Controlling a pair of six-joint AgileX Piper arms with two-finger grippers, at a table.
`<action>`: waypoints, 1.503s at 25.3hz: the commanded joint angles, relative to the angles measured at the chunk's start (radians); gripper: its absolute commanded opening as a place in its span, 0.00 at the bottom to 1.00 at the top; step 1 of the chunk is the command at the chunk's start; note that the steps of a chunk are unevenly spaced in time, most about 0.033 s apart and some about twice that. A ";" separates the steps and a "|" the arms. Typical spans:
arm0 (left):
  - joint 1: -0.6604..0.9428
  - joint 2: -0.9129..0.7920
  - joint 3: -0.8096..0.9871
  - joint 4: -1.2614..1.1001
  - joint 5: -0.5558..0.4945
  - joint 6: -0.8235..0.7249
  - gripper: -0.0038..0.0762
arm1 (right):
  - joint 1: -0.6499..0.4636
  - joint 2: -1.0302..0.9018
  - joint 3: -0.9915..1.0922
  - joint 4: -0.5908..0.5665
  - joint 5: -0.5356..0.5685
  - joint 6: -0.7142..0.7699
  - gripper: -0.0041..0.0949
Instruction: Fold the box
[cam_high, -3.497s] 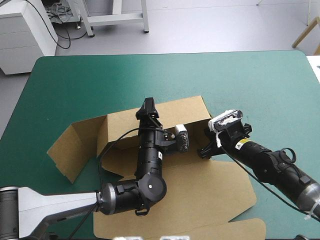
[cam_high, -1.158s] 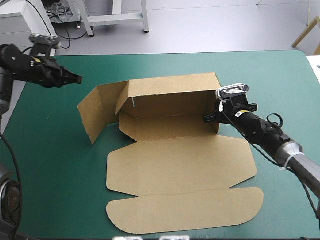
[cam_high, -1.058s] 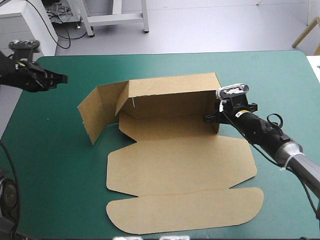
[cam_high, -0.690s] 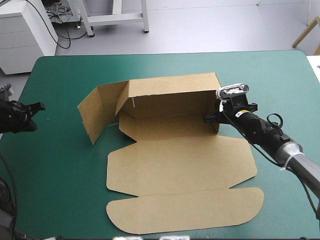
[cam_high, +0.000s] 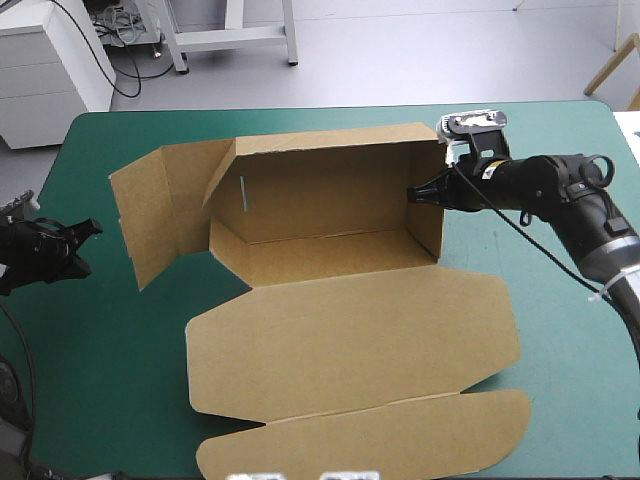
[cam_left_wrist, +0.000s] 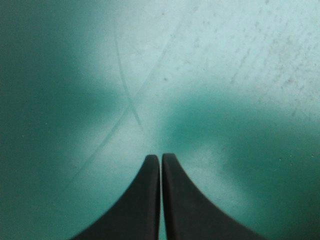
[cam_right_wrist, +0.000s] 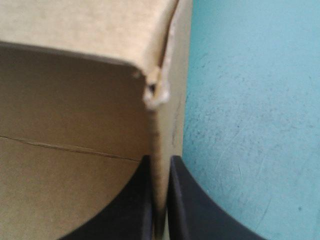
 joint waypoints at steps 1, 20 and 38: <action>0.001 -0.043 -0.024 -0.026 -0.010 0.000 0.04 | -0.008 -0.038 -0.076 -0.023 0.094 0.086 0.02; 0.001 -0.043 -0.024 -0.029 0.002 0.002 0.04 | -0.008 0.131 -0.032 -0.155 0.283 0.130 0.02; 0.001 -0.043 -0.024 -0.037 0.001 0.002 0.04 | -0.008 0.248 -0.173 -0.169 0.077 0.147 0.84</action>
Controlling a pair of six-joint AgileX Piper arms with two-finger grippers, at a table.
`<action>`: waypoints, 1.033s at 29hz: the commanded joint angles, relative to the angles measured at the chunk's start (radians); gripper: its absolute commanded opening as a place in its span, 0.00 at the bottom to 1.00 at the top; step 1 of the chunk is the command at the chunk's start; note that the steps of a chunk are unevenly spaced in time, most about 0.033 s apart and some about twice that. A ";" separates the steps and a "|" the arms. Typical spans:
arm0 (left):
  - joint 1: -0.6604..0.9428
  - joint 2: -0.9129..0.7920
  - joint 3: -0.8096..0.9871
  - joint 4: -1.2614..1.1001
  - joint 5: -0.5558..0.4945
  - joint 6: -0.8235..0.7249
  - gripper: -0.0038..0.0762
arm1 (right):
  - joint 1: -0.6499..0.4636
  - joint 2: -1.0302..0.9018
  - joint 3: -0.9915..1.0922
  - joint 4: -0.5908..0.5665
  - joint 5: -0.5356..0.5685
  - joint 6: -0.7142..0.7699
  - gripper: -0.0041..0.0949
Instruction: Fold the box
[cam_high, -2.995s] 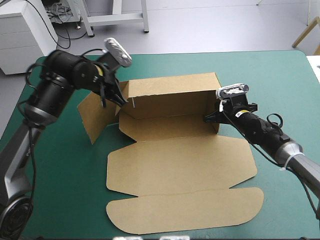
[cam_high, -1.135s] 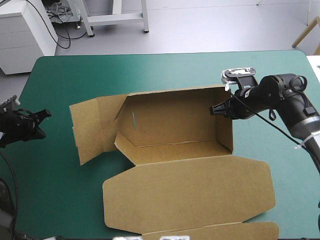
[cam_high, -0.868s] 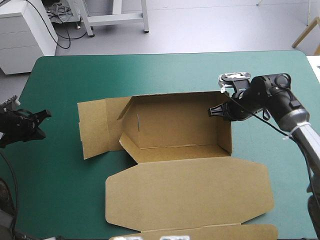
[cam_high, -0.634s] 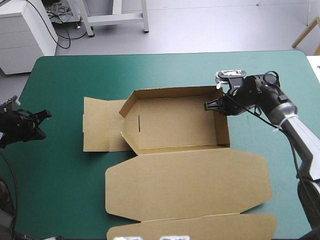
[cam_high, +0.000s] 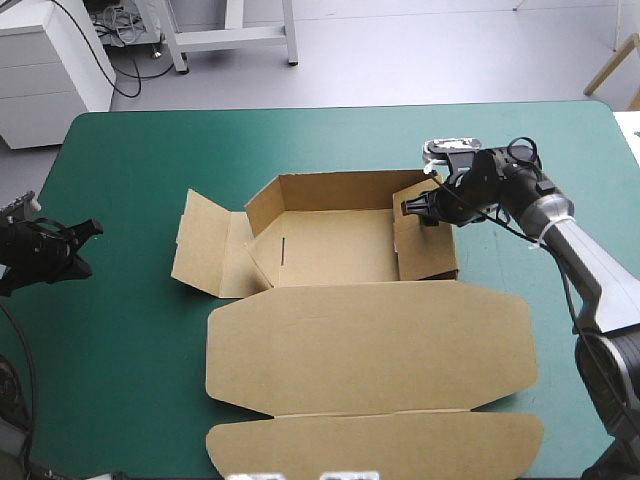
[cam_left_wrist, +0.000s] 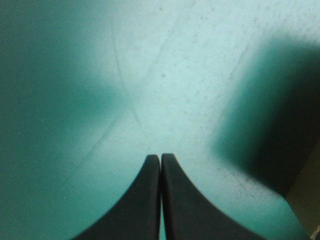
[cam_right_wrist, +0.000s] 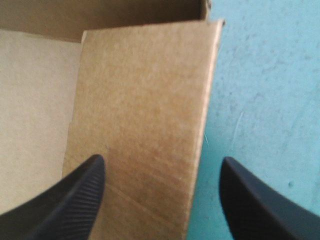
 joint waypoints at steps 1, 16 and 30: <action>0.001 -0.043 -0.025 -0.031 -0.008 -0.001 0.04 | -0.002 -0.051 -0.101 -0.007 -0.018 -0.011 0.87; 0.001 -0.043 -0.025 -0.031 -0.009 -0.010 0.04 | -0.002 -0.236 -0.242 -0.090 0.210 0.017 0.88; 0.001 -0.043 -0.025 -0.031 -0.017 -0.036 0.04 | -0.002 -0.316 -0.227 -0.066 0.311 0.047 0.88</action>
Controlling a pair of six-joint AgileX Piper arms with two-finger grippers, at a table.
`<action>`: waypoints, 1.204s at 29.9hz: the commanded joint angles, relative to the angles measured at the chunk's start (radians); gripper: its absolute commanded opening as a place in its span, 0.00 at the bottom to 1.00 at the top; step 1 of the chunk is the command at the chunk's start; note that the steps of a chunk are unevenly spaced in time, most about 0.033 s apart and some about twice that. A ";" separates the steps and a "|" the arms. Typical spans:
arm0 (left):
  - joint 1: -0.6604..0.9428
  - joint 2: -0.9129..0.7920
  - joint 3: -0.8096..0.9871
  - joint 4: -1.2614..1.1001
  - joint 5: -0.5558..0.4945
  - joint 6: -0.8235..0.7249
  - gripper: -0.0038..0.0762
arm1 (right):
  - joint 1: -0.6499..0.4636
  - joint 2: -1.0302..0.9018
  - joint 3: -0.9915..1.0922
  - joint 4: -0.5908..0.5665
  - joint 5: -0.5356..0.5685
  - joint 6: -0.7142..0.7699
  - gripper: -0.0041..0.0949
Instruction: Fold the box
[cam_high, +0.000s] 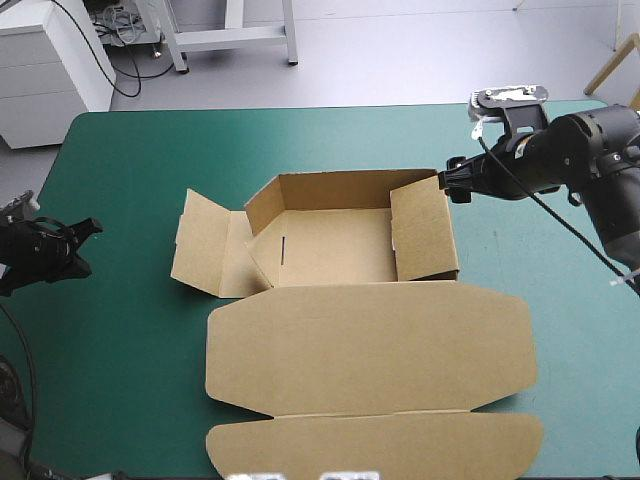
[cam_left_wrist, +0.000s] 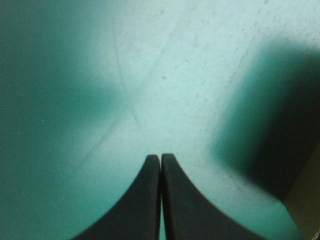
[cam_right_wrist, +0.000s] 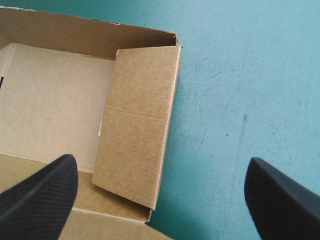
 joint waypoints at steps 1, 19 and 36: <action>0.001 -0.043 -0.025 -0.031 -0.011 -0.017 0.04 | -0.002 -0.025 -0.015 0.013 -0.033 0.007 0.88; 0.001 -0.043 -0.025 -0.035 -0.028 -0.036 0.04 | 0.002 0.234 0.099 0.042 -0.112 0.005 0.87; 0.001 -0.043 -0.025 -0.037 -0.037 -0.043 0.04 | 0.002 0.385 0.099 0.082 -0.155 -0.024 0.83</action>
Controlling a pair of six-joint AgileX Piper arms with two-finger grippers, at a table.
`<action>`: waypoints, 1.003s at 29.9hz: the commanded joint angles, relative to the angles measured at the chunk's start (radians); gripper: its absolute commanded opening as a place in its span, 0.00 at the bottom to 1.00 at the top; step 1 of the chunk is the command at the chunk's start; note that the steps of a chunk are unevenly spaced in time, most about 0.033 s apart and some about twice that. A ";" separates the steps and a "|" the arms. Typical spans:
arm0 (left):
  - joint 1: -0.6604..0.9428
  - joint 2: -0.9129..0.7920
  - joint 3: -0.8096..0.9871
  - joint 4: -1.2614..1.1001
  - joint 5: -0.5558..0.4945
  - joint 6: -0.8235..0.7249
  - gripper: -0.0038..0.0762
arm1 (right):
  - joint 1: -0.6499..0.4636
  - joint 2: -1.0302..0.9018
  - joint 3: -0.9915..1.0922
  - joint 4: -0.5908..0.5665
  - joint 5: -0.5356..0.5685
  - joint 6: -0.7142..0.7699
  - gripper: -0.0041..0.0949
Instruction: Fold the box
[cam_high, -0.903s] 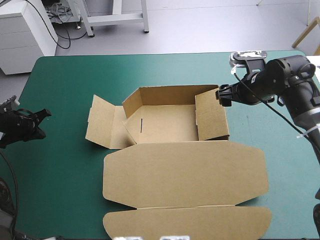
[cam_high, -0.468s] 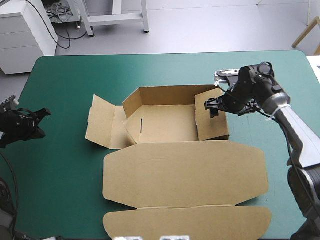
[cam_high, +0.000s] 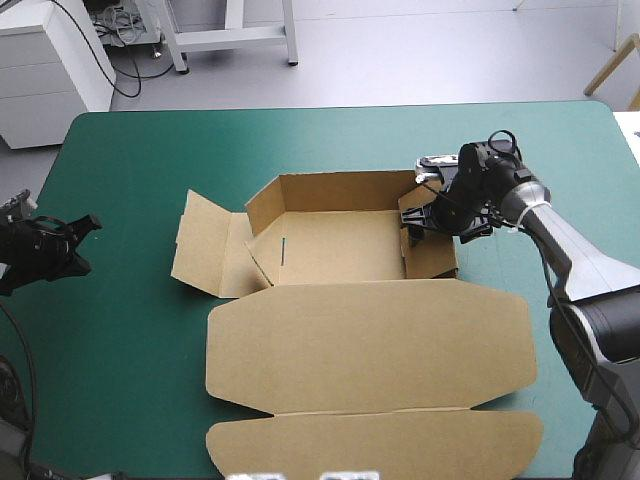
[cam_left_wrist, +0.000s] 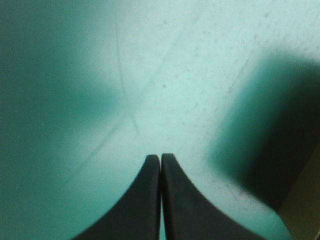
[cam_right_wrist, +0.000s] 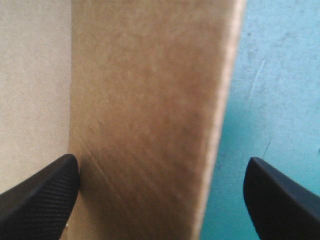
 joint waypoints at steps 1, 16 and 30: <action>0.001 -0.043 -0.025 -0.033 -0.017 -0.010 0.04 | 0.002 -0.040 -0.022 0.005 -0.007 -0.012 0.81; 0.001 -0.043 -0.025 -0.030 -0.017 -0.008 0.04 | 0.002 -0.073 -0.041 0.005 -0.004 -0.058 0.02; 0.001 -0.043 -0.027 -0.026 -0.074 0.157 0.04 | 0.002 -0.389 -0.193 -0.029 0.114 -0.128 0.02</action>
